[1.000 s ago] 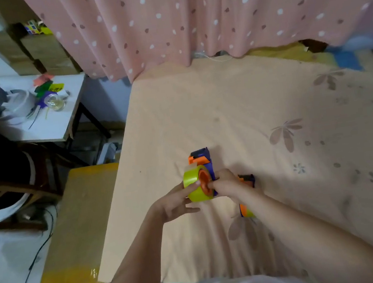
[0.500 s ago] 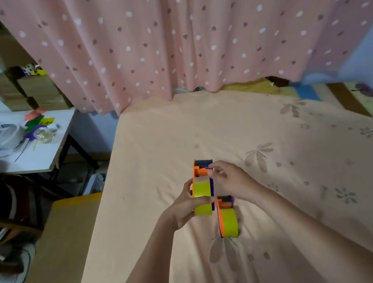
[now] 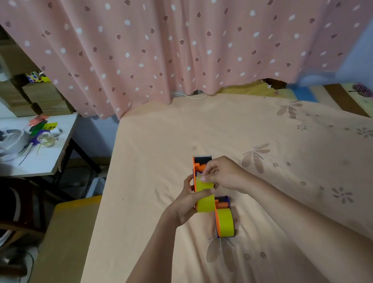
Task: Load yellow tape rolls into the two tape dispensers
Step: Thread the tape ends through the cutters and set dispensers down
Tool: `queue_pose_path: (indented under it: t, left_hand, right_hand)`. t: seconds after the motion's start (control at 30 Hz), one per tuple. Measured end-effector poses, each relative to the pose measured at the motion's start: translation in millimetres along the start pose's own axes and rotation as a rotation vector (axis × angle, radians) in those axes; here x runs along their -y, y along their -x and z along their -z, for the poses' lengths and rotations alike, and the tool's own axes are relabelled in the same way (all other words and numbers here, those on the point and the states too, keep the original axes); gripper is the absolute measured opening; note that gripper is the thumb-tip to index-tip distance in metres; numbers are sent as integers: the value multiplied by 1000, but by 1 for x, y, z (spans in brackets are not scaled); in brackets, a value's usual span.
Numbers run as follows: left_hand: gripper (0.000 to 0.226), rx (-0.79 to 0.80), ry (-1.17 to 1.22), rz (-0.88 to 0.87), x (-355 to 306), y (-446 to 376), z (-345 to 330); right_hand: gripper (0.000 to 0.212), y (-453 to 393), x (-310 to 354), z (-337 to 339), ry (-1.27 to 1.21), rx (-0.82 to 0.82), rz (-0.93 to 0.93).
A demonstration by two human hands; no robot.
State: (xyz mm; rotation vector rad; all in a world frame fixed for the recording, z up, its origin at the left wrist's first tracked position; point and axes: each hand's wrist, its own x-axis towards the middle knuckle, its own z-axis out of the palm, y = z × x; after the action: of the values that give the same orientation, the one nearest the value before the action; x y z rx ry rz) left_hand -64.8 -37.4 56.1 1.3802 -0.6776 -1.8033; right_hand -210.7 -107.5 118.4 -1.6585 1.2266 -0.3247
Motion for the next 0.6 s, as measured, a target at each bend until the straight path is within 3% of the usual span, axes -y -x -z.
queue_pose_path:
  t: [0.17, 0.37, 0.6]
  left_hand:
    - [97, -45, 17, 27, 0, -3, -3]
    - [84, -58, -3, 34, 7, -4, -3]
    - [100, 6, -129, 39, 4, -4, 2]
  right_hand:
    - [11, 5, 2, 2, 17, 16, -1]
    - [21, -1, 3, 8, 114, -33, -11]
    - [15, -3, 10, 10, 34, -57, -67]
